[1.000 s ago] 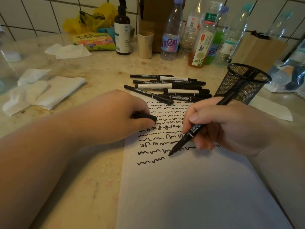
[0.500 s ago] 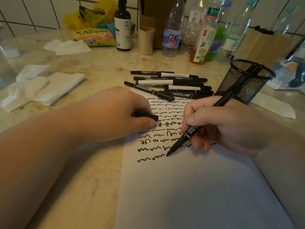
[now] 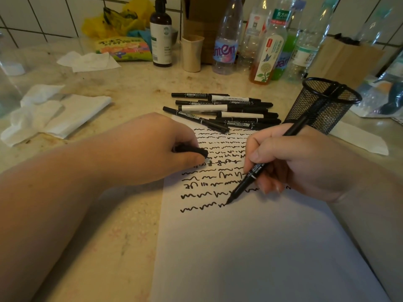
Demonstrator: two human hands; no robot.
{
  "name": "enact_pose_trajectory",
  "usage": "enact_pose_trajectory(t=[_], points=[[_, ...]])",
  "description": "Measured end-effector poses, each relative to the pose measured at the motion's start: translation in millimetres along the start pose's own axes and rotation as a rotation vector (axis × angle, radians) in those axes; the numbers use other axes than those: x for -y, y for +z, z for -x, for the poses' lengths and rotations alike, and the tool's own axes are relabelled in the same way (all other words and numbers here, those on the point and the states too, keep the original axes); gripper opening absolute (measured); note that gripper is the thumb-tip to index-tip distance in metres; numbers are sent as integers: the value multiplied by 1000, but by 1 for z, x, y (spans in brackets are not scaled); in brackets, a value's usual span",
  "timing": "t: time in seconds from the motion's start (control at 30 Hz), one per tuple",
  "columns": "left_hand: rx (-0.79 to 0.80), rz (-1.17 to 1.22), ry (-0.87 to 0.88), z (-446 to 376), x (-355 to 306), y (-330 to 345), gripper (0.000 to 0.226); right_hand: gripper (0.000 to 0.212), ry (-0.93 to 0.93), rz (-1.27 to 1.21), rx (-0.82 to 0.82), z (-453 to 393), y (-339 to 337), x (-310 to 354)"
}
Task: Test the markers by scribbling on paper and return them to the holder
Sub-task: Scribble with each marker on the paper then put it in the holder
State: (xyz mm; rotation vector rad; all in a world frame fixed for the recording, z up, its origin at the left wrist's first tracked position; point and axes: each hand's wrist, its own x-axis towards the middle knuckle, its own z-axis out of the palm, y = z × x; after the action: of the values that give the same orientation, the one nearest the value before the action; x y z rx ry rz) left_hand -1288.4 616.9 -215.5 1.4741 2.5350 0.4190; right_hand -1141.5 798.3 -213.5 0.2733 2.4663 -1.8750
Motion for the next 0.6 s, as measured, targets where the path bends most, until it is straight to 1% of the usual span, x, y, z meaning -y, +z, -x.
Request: enact_pose_trajectory(t=[0.13, 0.23, 0.3, 0.33, 0.43, 0.47, 0.53, 0.6], points=[[-12, 13, -6, 2, 0, -1, 44, 20, -2, 7, -8, 0, -2, 0], [-13, 56, -7, 4, 0, -4, 58, 19, -7, 18, -5, 0, -3, -1], [0, 56, -1, 5, -1, -5, 62, 20, -25, -13, -18, 0, -4, -2], [5, 60, 0, 6, -2, -5, 59, 20, -39, -49, -36, -1, -4, -2], [-6, 89, -6, 5, -4, -5, 34, 18, -108, -198, -110, -3, -7, -1], [-12, 91, -2, 5, -5, -5, 29, 16, -131, -254, -132, -4, -8, 0], [-15, 86, 8, 5, -6, -4, 26, 14, -163, -362, -163, -6, -9, 0], [-16, 82, 6, 5, -7, -4, 26, 18, -169, -446, -197, -7, -10, 1]])
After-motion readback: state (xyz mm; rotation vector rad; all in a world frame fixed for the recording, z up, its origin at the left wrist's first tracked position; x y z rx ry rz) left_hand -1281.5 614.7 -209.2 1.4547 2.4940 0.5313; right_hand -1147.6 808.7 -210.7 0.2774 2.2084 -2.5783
